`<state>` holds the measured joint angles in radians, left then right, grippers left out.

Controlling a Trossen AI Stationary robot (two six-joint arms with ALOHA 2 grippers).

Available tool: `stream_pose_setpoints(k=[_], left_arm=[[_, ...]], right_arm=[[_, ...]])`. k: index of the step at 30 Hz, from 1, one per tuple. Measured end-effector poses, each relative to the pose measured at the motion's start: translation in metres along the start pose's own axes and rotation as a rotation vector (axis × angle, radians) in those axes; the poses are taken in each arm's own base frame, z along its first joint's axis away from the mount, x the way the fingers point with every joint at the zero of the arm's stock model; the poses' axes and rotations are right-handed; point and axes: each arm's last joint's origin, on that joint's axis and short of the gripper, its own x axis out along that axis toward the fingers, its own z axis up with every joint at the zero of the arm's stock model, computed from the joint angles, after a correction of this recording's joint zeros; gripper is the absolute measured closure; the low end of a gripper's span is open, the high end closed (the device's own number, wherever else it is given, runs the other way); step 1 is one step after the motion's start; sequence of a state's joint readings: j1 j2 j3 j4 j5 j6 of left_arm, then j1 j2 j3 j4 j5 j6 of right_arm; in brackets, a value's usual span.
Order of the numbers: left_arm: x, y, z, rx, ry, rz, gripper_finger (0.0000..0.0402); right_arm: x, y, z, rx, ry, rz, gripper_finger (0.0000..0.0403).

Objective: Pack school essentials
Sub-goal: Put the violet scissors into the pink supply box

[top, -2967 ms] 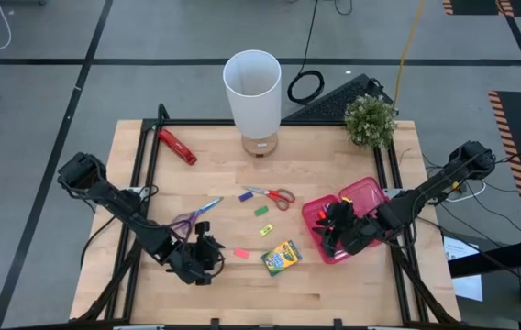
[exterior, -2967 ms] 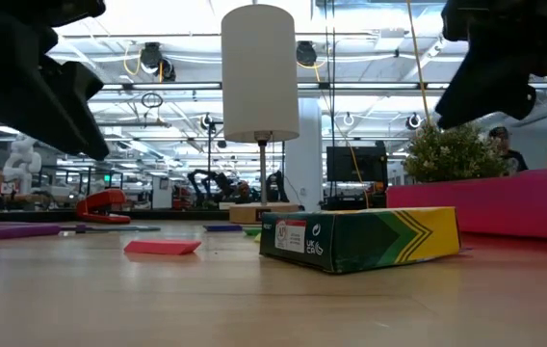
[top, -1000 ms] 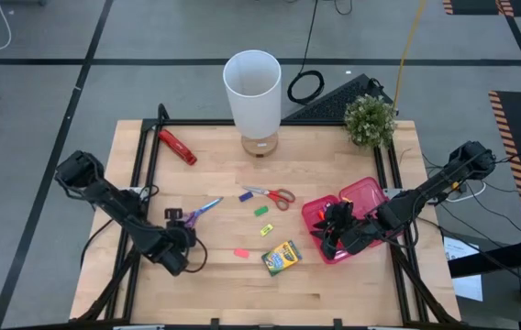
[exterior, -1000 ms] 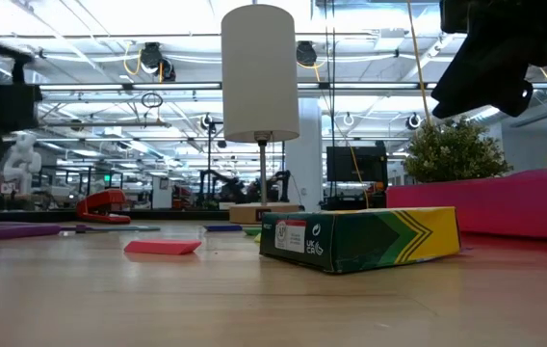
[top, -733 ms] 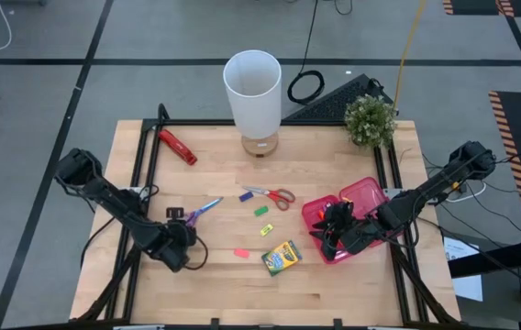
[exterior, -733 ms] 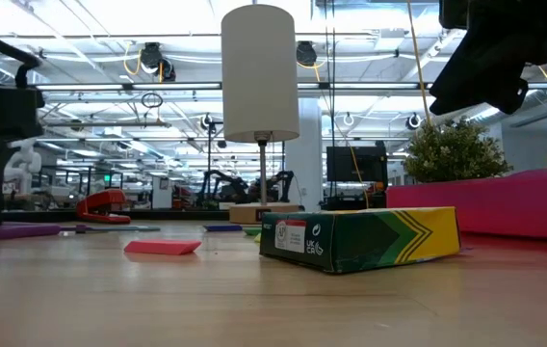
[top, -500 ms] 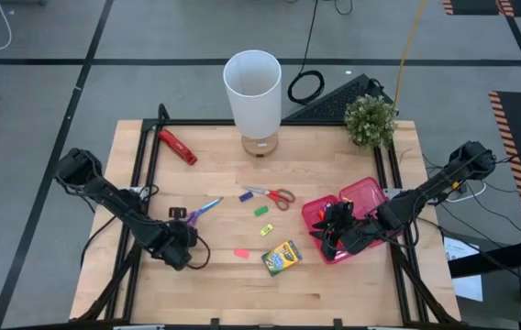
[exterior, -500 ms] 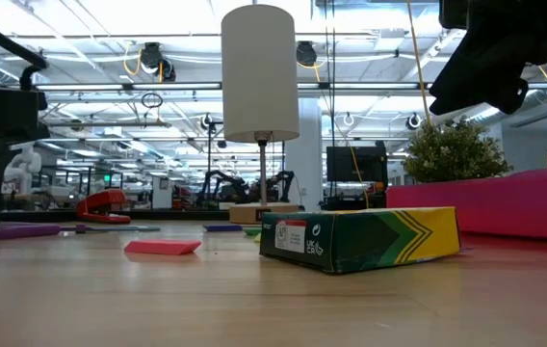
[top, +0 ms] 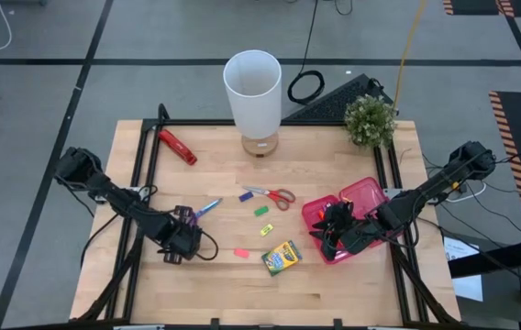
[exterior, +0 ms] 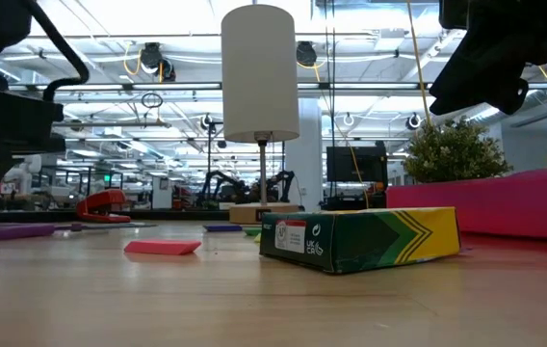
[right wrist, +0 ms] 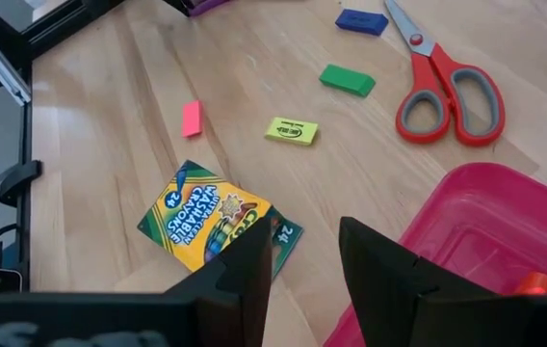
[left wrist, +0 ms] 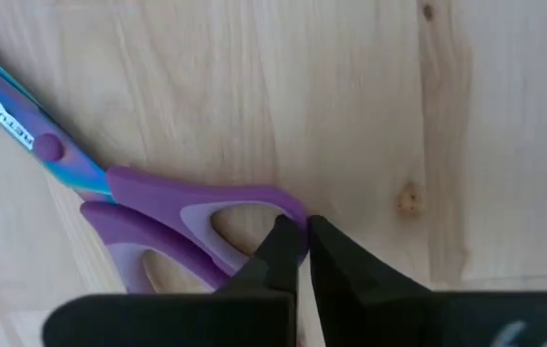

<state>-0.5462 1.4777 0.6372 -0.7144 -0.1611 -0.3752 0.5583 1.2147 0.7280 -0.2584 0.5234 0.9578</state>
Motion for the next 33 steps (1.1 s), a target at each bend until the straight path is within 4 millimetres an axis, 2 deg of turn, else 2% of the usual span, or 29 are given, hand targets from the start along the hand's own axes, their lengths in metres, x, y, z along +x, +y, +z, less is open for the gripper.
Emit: stream_pose_setpoints(k=[7, 11, 15, 19, 25, 29, 33], left_arm=[[-0.03, -0.003, 0.009, 0.01, -0.143, 0.02, 0.0377], [-0.032, -0.004, 0.009, 0.025, -0.16, 0.025, 0.0377], [-0.034, -0.004, 0.011, 0.039, -0.181, 0.032, 0.0376], [-0.035, -0.005, 0.016, 0.071, -0.232, 0.025, 0.0376], [-0.037, -0.009, 0.024, 0.111, -0.309, -0.002, 0.0376], [-0.039, -0.01, 0.028, 0.109, -0.353, -0.018, 0.0376], [-0.04, -0.012, 0.031, 0.103, -0.392, -0.047, 0.0376]], right_arm=[[0.0, 0.0, 0.0, 0.0, -0.001, -0.001, 0.0284], [0.003, 0.002, 0.001, 0.012, -0.054, -0.018, 0.0284], [0.011, 0.01, 0.006, -0.058, -0.134, 0.011, 0.0284], [0.028, 0.019, 0.013, -0.169, -0.232, 0.044, 0.0284], [0.063, 0.025, 0.019, -0.299, -0.335, 0.069, 0.0284], [0.092, 0.03, 0.015, -0.441, -0.302, 0.026, 0.0276], [0.117, 0.049, 0.017, -0.566, -0.294, 0.001, 0.0253]])
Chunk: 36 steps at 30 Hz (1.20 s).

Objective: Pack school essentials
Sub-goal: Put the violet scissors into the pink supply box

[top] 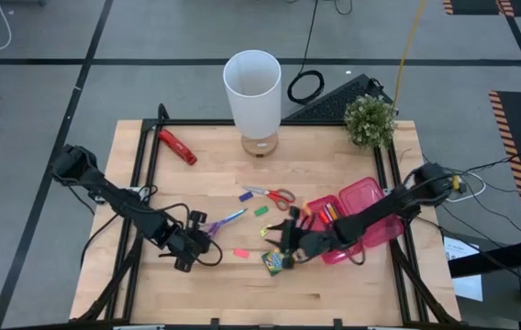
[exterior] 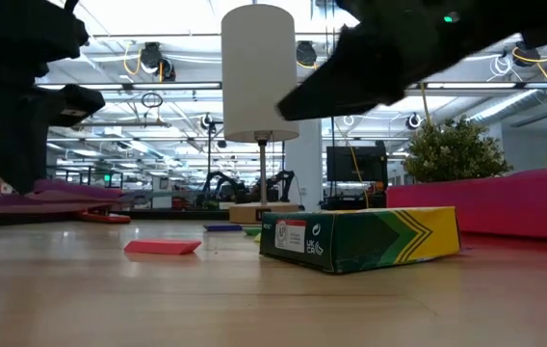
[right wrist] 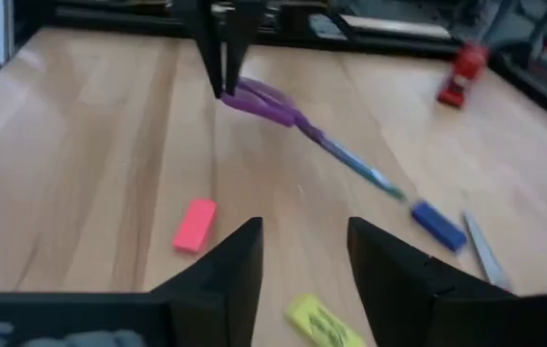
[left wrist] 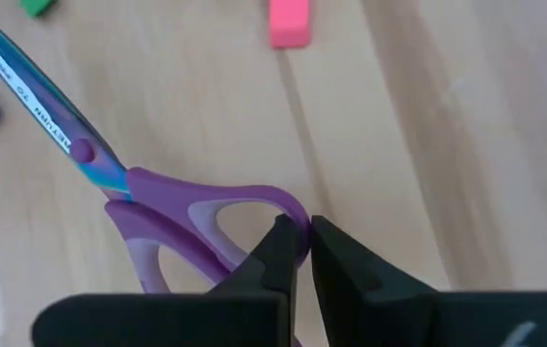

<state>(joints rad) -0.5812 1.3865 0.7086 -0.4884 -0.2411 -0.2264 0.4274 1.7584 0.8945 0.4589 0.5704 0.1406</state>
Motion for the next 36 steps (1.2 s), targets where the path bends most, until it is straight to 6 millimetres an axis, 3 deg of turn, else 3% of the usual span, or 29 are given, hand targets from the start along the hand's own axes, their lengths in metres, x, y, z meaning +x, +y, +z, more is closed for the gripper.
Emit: stream_pose_setpoints(k=[8, 14, 26, 36], left_arm=[[-0.001, -0.004, 0.007, -0.008, -0.063, -0.08, 0.0376], [-0.001, -0.006, 0.012, -0.009, -0.1, -0.137, 0.0376], [-0.003, -0.01, 0.016, 0.009, -0.137, -0.209, 0.0376], [-0.005, -0.016, 0.019, 0.037, -0.182, -0.252, 0.0376]], right_arm=[[0.043, 0.014, 0.033, -0.231, 0.112, -0.037, 0.0181], [0.064, 0.016, 0.033, -0.354, 0.153, -0.025, 0.0175], [0.066, 0.01, 0.024, -0.442, 0.219, 0.022, 0.0225], [0.065, 0.013, 0.02, -0.488, 0.247, 0.121, 0.0229]])
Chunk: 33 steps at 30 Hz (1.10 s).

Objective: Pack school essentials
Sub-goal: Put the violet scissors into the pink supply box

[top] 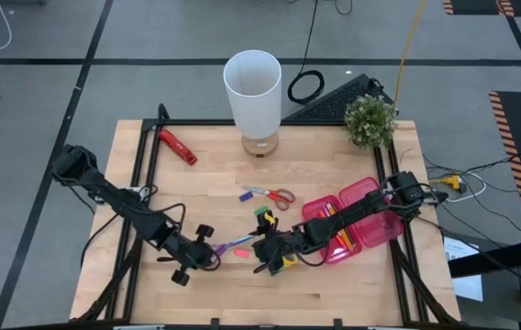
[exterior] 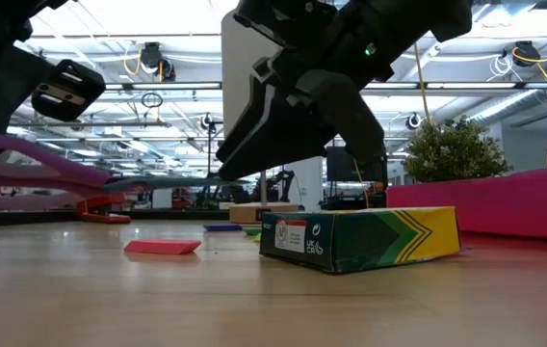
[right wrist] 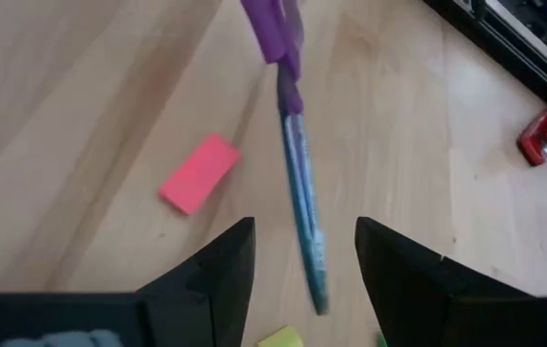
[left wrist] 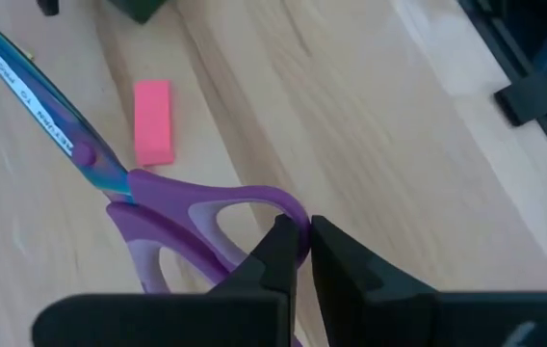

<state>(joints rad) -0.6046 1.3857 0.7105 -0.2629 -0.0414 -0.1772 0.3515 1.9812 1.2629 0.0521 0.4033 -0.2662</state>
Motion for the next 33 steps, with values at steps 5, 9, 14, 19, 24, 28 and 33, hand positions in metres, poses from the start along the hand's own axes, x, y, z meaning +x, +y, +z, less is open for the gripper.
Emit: stream_pose_setpoints(k=[5, 9, 14, 19, 24, 28, 33], left_arm=[[0.0, -0.003, 0.004, 0.015, -0.037, -0.025, 0.0376], [0.0, -0.005, 0.006, 0.047, -0.063, -0.042, 0.0376], [-0.001, -0.005, 0.007, 0.053, -0.079, -0.045, 0.0376], [-0.001, -0.005, 0.008, 0.052, -0.085, -0.04, 0.0376], [-0.001, -0.006, 0.009, 0.043, -0.102, -0.044, 0.0376], [-0.001, -0.005, 0.01, 0.024, -0.105, -0.023, 0.0375], [-0.001, -0.006, 0.01, -0.007, -0.122, 0.024, 0.0347]], right_arm=[[0.0, -0.001, -0.001, -0.011, 0.015, -0.01, 0.0229], [0.0, 0.0, -0.003, -0.019, 0.031, -0.005, 0.0241], [0.0, 0.001, -0.003, -0.021, 0.027, -0.003, 0.0297], [-0.002, 0.006, -0.001, -0.029, 0.021, 0.006, 0.0375], [-0.004, 0.01, -0.001, -0.029, 0.022, 0.017, 0.0389], [-0.005, 0.012, -0.001, -0.008, 0.025, 0.018, 0.0392], [-0.013, 0.018, -0.001, 0.048, 0.051, 0.039, 0.0398]])
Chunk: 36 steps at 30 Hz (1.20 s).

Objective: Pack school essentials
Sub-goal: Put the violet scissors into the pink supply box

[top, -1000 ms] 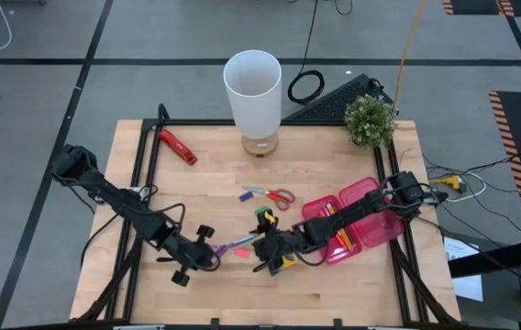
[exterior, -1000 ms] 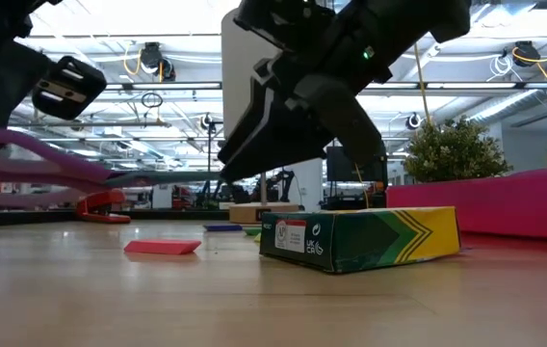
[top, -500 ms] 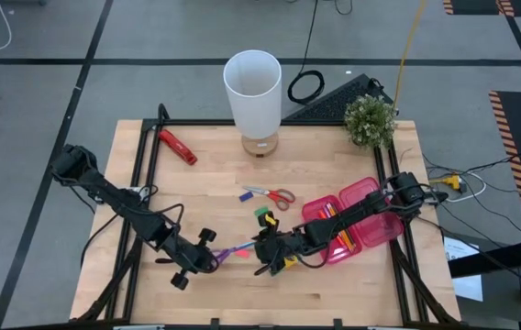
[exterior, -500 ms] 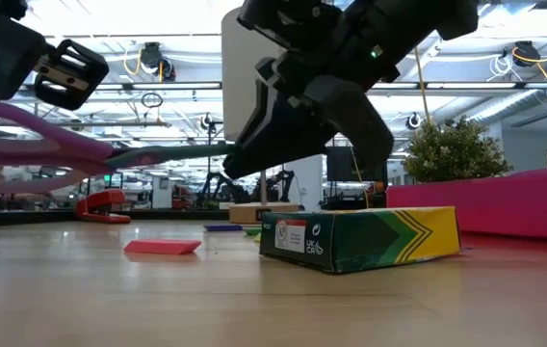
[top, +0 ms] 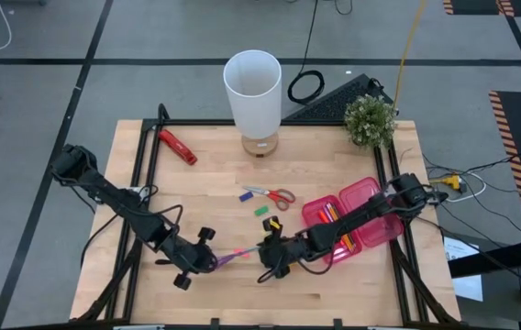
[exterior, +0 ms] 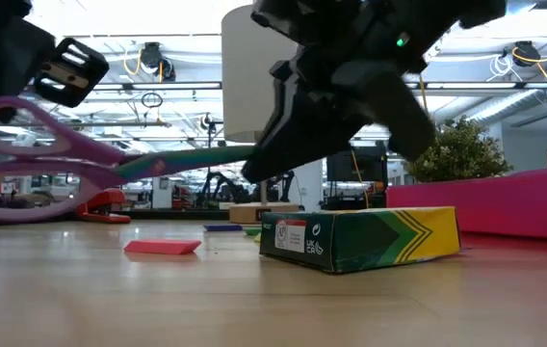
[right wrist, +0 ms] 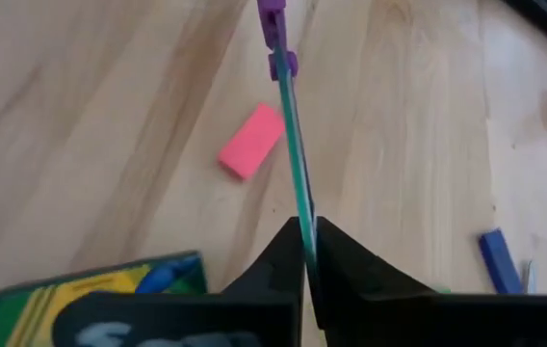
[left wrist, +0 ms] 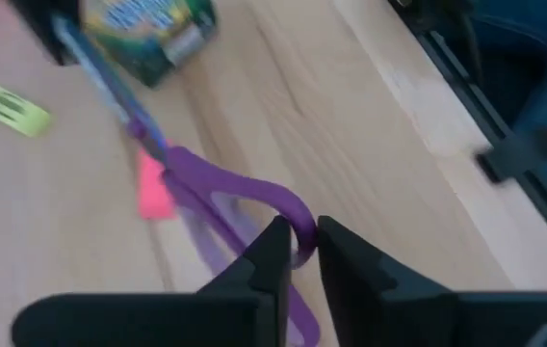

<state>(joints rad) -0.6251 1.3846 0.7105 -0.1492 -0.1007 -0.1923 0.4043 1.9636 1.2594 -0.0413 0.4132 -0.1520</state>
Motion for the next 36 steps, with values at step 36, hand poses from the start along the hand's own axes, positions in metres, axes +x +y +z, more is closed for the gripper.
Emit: stream_pose_setpoints(k=[36], left_arm=[[-0.042, -0.023, 0.013, -0.054, -0.291, 0.283, 0.0215]], right_arm=[[-0.201, 0.021, -0.038, 0.493, 0.38, -0.177, 0.0402]])
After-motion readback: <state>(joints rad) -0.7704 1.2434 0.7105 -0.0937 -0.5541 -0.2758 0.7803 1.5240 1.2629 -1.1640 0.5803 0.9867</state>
